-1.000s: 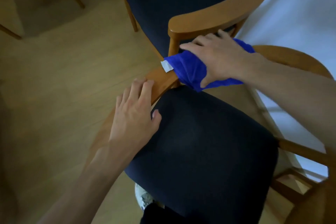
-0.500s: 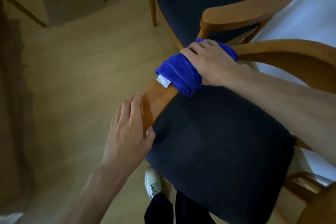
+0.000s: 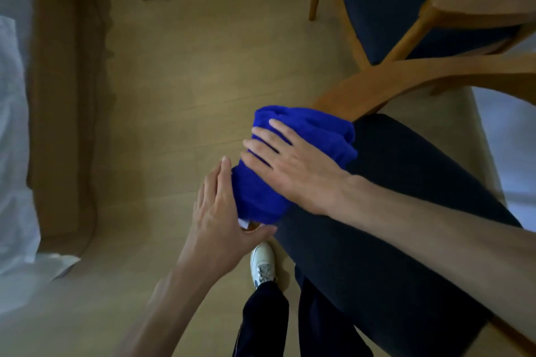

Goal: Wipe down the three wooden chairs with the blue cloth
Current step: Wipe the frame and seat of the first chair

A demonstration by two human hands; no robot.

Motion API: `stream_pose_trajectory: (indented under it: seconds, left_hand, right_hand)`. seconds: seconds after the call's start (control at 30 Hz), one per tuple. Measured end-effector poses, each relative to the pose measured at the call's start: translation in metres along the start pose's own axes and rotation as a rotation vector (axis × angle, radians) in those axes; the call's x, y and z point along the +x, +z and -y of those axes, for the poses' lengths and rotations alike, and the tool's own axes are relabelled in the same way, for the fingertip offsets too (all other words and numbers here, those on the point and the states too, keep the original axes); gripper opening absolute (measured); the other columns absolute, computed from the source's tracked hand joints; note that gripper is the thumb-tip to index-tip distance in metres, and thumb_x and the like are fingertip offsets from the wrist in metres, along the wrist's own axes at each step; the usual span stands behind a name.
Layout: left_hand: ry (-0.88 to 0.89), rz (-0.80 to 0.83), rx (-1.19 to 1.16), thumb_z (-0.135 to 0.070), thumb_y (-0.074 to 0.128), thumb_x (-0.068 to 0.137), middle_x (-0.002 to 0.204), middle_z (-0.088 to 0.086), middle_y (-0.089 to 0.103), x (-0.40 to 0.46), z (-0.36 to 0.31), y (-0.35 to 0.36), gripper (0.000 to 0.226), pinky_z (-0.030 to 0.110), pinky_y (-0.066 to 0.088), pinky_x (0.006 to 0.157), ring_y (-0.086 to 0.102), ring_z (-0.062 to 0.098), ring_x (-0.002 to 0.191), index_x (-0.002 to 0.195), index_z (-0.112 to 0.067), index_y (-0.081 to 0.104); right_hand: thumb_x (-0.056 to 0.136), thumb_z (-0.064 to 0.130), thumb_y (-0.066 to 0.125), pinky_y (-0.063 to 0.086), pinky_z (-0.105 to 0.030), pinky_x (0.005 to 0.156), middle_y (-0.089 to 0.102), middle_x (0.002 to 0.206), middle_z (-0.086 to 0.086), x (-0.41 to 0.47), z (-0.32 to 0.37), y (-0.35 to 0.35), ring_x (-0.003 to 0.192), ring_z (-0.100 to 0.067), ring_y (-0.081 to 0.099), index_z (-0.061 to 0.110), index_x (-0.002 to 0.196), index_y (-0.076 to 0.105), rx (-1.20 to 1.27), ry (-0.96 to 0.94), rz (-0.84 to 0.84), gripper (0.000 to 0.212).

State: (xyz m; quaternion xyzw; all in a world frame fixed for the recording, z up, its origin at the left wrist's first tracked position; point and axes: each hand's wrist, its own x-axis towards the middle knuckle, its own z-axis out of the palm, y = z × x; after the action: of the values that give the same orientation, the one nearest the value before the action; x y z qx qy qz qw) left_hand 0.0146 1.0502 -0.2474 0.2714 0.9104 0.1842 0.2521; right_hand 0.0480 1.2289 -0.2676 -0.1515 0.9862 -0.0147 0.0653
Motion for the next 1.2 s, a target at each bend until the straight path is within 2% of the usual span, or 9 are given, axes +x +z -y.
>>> stream_pose_trajectory:
  seconds: [0.17,0.3,0.43,0.6,0.8,0.9,1.03,1.1,1.2]
  left_hand:
    - [-0.099,0.044,-0.084,-0.055,0.083,0.056,0.150,-0.002,0.023,-0.012,0.009,0.007,0.131,0.030,0.027,0.111,0.023,0.011,0.137,0.152,-0.014,0.003]
    - [-0.078,0.003,-0.024,-0.059,0.081,0.055,0.145,0.002,0.031,0.001,-0.004,0.014,0.132,0.031,0.029,0.107,0.031,0.017,0.133,0.151,-0.009,0.007]
    - [-0.029,-0.116,0.098,-0.067,0.079,0.045,0.134,0.009,0.044,0.047,-0.037,0.023,0.132,0.035,0.037,0.101,0.044,0.026,0.123,0.146,-0.003,0.022]
    - [0.038,-0.251,0.208,-0.067,0.078,0.045,0.115,0.006,0.054,0.096,-0.079,0.038,0.111,0.033,0.042,0.091,0.054,0.023,0.106,0.130,-0.006,0.041]
    - [0.080,-0.317,0.091,-0.064,0.075,0.050,0.100,0.004,0.053,0.060,-0.038,0.040,0.096,0.034,0.049,0.076,0.057,0.023,0.089,0.121,-0.006,0.046]
    - [-0.019,-0.280,0.052,-0.066,0.078,0.049,0.100,0.002,0.053,0.027,-0.014,0.040,0.100,0.034,0.051,0.074,0.057,0.022,0.090,0.121,-0.007,0.044]
    - [-0.199,-0.143,-0.213,-0.051,0.081,0.061,0.103,-0.003,0.057,-0.020,0.008,0.033,0.080,0.033,0.052,0.067,0.062,0.019,0.090,0.121,-0.017,0.040]
    - [-0.225,-0.074,-0.329,-0.042,0.083,0.063,0.101,-0.009,0.058,-0.032,0.018,0.029,0.072,0.029,0.051,0.067,0.061,0.015,0.091,0.118,-0.022,0.040]
    - [-0.184,0.060,-0.453,-0.055,0.085,0.049,0.133,-0.013,0.044,-0.026,0.031,0.007,0.111,0.024,0.044,0.091,0.045,0.005,0.120,0.140,-0.024,0.029]
  right_hand:
    - [0.089,0.025,0.060,0.008,-0.047,0.122,0.027,0.156,-0.013,0.000,0.030,0.005,0.148,-0.033,0.016,0.011,0.149,0.027,0.026,-0.074,0.027,0.070]
    - [0.082,0.025,0.068,0.010,-0.042,0.122,0.031,0.155,-0.007,0.001,-0.006,0.000,0.147,-0.027,0.021,0.025,0.150,0.030,0.077,-0.098,0.031,0.078]
    - [0.077,0.032,0.074,0.014,-0.044,0.121,0.033,0.154,-0.008,-0.008,-0.054,-0.009,0.146,-0.028,0.024,0.029,0.150,0.028,0.078,0.016,0.058,0.087]
    - [0.077,0.034,0.077,0.013,-0.046,0.122,0.030,0.154,-0.009,-0.023,-0.089,-0.011,0.146,-0.029,0.021,0.027,0.152,0.023,0.047,0.209,0.080,0.092]
    - [0.075,0.027,0.078,0.007,-0.055,0.120,0.027,0.154,-0.016,-0.010,-0.048,-0.010,0.147,-0.038,0.014,0.023,0.154,0.020,-0.015,0.180,0.131,0.099]
    - [0.073,0.026,0.077,0.009,-0.058,0.118,0.035,0.150,-0.020,0.001,-0.009,-0.006,0.144,-0.043,0.021,0.019,0.151,0.031,0.007,0.112,0.090,0.090]
    - [0.054,0.028,0.089,0.014,-0.059,0.117,0.039,0.147,-0.017,0.008,0.041,0.003,0.142,-0.042,0.024,0.022,0.145,0.039,0.026,0.037,0.127,0.105]
    - [0.053,0.032,0.090,0.010,-0.059,0.118,0.029,0.154,-0.016,0.007,0.051,0.004,0.146,-0.040,0.013,0.025,0.150,0.029,0.038,0.024,0.131,0.115]
    - [0.052,0.047,0.090,0.001,-0.065,0.116,-0.002,0.162,-0.015,-0.009,0.037,-0.003,0.149,-0.037,-0.009,0.030,0.155,-0.002,0.164,0.258,0.113,0.139]
